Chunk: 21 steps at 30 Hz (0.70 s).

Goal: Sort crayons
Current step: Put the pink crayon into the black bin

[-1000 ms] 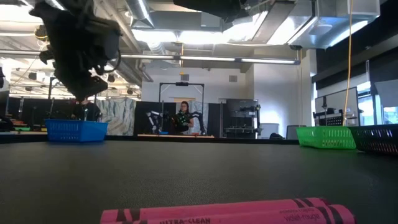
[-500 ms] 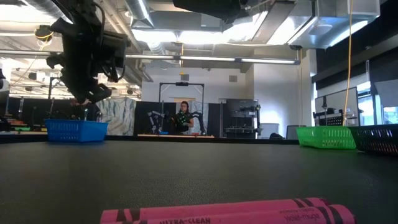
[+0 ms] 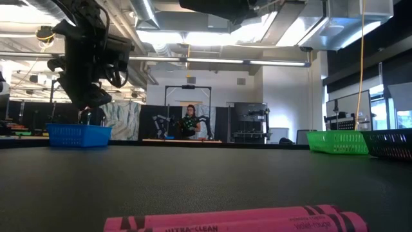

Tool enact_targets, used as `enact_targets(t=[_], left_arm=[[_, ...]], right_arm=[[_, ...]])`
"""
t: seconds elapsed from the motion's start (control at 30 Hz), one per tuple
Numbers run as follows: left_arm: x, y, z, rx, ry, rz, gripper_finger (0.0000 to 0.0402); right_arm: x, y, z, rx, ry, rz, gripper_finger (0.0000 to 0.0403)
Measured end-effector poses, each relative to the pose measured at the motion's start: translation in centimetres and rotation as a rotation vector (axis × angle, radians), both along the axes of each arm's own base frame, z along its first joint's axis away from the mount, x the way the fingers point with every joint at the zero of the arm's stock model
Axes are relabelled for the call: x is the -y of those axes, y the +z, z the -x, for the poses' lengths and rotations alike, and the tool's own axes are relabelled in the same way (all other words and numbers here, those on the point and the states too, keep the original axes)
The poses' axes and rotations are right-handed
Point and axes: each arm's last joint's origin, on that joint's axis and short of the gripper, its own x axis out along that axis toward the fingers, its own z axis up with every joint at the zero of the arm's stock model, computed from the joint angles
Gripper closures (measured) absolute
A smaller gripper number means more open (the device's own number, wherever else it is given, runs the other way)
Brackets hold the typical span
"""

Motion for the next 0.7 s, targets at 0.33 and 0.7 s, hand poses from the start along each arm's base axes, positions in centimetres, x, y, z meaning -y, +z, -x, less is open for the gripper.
enact_targets(t=[0.33,0.7], left_arm=[[4.1,0.9,-1.8,0.082,-0.232,0.013,0.0286],[10.9,0.9,-3.5,0.298,-0.565,0.247,0.0286]], right_arm=[[0.3,0.0,0.0,0.002,-0.107,0.006,0.0107],[0.5,-0.1,0.1,0.0,-0.18,0.008,0.0107]])
